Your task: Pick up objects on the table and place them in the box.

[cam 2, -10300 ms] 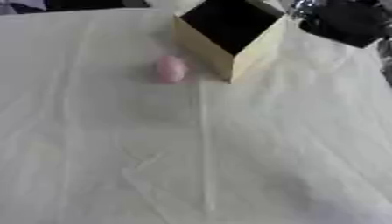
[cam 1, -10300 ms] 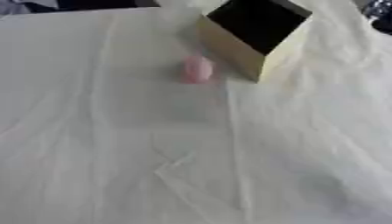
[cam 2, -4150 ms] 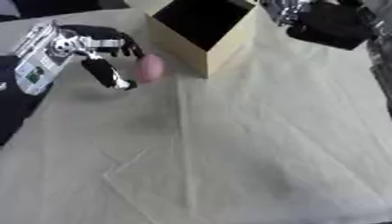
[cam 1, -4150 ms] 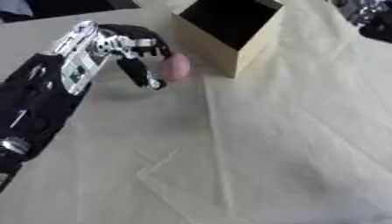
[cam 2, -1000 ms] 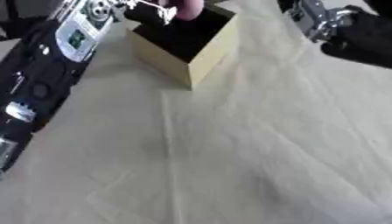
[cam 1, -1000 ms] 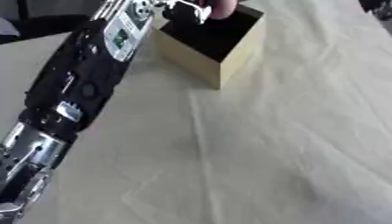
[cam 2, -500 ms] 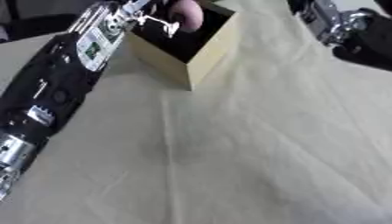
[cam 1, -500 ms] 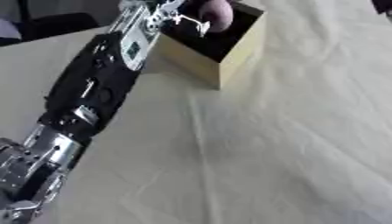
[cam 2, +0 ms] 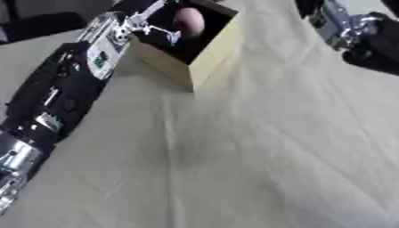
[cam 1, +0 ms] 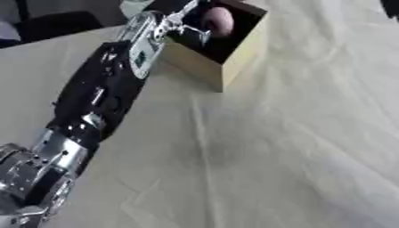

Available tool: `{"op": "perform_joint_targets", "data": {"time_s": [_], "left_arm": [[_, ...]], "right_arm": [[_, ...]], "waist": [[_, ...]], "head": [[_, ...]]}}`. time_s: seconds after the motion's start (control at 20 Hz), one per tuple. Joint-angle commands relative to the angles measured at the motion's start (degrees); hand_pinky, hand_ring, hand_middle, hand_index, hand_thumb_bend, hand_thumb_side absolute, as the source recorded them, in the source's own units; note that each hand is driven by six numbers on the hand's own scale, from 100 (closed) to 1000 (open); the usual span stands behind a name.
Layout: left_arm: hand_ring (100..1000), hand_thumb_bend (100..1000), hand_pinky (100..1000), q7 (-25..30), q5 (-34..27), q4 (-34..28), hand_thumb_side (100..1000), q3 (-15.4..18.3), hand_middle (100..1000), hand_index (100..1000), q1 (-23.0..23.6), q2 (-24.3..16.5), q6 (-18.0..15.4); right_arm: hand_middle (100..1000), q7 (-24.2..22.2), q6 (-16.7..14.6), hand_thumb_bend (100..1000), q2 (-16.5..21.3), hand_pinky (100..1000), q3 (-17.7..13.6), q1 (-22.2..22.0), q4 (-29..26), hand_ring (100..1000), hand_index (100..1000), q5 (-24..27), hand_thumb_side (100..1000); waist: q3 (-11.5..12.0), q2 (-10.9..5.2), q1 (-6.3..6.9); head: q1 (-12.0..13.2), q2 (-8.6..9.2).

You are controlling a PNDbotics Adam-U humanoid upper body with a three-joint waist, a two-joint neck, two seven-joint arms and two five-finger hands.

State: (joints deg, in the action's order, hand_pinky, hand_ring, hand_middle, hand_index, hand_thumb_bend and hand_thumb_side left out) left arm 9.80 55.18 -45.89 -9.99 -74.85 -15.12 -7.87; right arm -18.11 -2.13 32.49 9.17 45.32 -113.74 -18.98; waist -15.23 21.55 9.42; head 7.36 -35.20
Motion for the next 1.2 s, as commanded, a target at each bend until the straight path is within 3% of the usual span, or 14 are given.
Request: {"op": "perform_joint_targets", "data": {"time_s": [0.05,0.15,0.35,0.65,0.7,0.75,0.8,0.9,1.2], "left_arm": [[824,417,776,0.21,1.65,-1.06,420,0.75,810,872,-0.99,-1.00,-1.56],[858,475,804,-0.41,2.95,-1.52,460,1.11,833,895,-1.07,-1.21,-1.26],[870,459,810,-2.25,4.04,-2.64,481,1.75,833,895,-1.18,-1.51,-0.14],[857,339,796,-3.23,1.59,-4.46,465,2.44,821,887,-1.11,-2.07,1.02],[846,255,784,-3.49,0.53,-5.30,432,2.63,810,885,-1.09,-2.27,1.31],[843,239,781,-4.00,-0.95,-6.77,420,2.75,808,886,-1.06,-2.62,1.67],[838,207,770,-4.57,-2.27,-8.56,414,2.63,804,884,-0.95,-3.21,2.16],[823,145,761,-6.41,-6.50,-14.23,419,2.51,797,873,-0.15,-4.54,3.27],[810,107,748,-13.53,-26.67,-38.50,461,3.25,797,881,7.79,-11.44,10.00]], "right_arm": [[785,0.46,0.09,100,1.07,878,-0.75,0.40,-0.86,809,912,0.30,902],[785,0.51,0.10,100,1.10,878,-0.78,0.30,-0.86,810,912,0.32,902],[786,0.48,0.14,100,1.03,878,-0.74,0.24,-0.86,810,912,0.31,900],[787,0.46,0.11,100,0.82,879,-0.75,-0.05,-0.86,811,912,0.24,896],[786,0.53,0.13,100,0.82,878,-0.79,-0.14,-0.86,811,911,0.23,893],[786,0.72,0.14,100,0.83,878,-0.87,-0.25,-0.86,811,910,0.21,890],[787,0.99,0.13,100,0.83,878,-0.95,-0.34,-0.86,811,910,0.20,916],[787,1.64,0.08,100,0.79,879,-1.06,-0.45,-0.86,813,910,0.12,883],[791,2.14,0.41,100,1.22,883,-1.12,-1.27,-0.86,818,908,-1.14,872]], "waist": [[0.03,-1.15,-0.48],[0.14,-1.21,-0.50],[0.46,-1.46,-0.61],[1.05,-2.20,-0.86],[1.28,-2.37,-0.93],[1.62,-2.58,-1.02],[1.97,-2.78,-1.10],[2.78,-3.22,-1.32],[6.26,-4.76,-2.35]], "head": [[0.05,0.28],[0.07,0.16],[0.02,-0.25],[-0.01,-0.95],[-0.09,-1.10],[-0.25,-1.30],[-0.44,-1.52],[-0.92,-2.01],[-2.53,-3.82]]}}
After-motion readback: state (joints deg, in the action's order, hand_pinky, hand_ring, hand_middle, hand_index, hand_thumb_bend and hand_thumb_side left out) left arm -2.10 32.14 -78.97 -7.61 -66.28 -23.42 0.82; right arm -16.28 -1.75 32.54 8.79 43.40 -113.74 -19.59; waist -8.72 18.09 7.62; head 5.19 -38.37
